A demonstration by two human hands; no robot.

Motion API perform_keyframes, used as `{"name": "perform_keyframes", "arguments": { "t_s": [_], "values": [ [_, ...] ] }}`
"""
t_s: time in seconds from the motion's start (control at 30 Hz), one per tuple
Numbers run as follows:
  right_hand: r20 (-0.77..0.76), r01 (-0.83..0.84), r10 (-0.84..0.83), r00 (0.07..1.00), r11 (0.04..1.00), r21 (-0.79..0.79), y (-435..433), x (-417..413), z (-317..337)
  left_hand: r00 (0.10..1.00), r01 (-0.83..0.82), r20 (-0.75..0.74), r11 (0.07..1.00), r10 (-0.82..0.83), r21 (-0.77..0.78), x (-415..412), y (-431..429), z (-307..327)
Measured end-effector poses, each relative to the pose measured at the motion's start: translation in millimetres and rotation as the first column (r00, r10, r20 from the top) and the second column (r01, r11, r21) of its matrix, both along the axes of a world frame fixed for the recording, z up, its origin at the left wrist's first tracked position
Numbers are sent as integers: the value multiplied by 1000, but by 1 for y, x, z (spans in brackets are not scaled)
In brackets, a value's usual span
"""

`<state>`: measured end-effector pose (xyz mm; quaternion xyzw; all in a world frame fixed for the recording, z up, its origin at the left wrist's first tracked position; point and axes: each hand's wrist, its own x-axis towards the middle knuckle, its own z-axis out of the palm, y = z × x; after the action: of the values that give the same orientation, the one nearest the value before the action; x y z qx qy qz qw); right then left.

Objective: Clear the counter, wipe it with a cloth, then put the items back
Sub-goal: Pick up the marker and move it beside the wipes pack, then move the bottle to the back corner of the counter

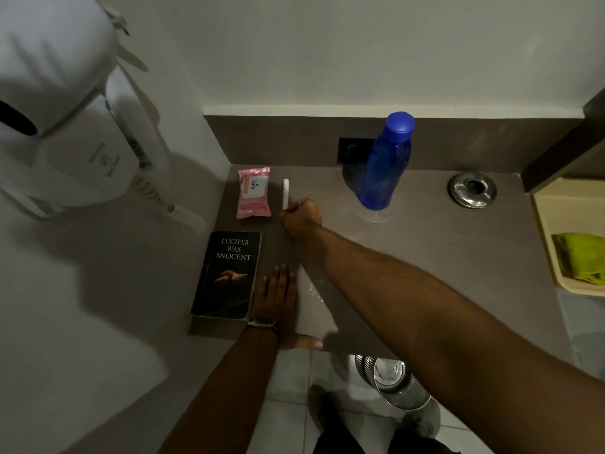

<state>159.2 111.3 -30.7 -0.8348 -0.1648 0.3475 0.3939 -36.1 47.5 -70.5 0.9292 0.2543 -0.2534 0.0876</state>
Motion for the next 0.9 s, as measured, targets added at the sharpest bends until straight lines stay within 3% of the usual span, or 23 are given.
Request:
{"name": "perform_keyframes", "arguments": {
  "t_s": [0.27, 0.5, 0.7, 0.83, 0.9],
  "values": [
    [-130, 62, -67, 989, 997, -45, 14, -1, -8, 997, -79, -11, 994, 78, -71, 2, -2, 2],
    [-40, -39, 36, 999, 997, -66, 20, -8, -8, 996, -78, -54, 993, 73, -93, 4, -1, 10],
    [-54, -96, 91, 994, 991, -98, 19, -15, -2, 998, -51, -35, 995, 48, -81, 1, -1, 9],
    [-42, -72, 70, 997, 996, -54, 4, -15, 11, 999, -38, -38, 997, 35, -63, 1, -1, 8],
    [-48, -5, 7, 999, 999, 44, -15, -17, 19, 999, -33, -32, 998, 32, -55, 1, 0, 10]
  ]
}}
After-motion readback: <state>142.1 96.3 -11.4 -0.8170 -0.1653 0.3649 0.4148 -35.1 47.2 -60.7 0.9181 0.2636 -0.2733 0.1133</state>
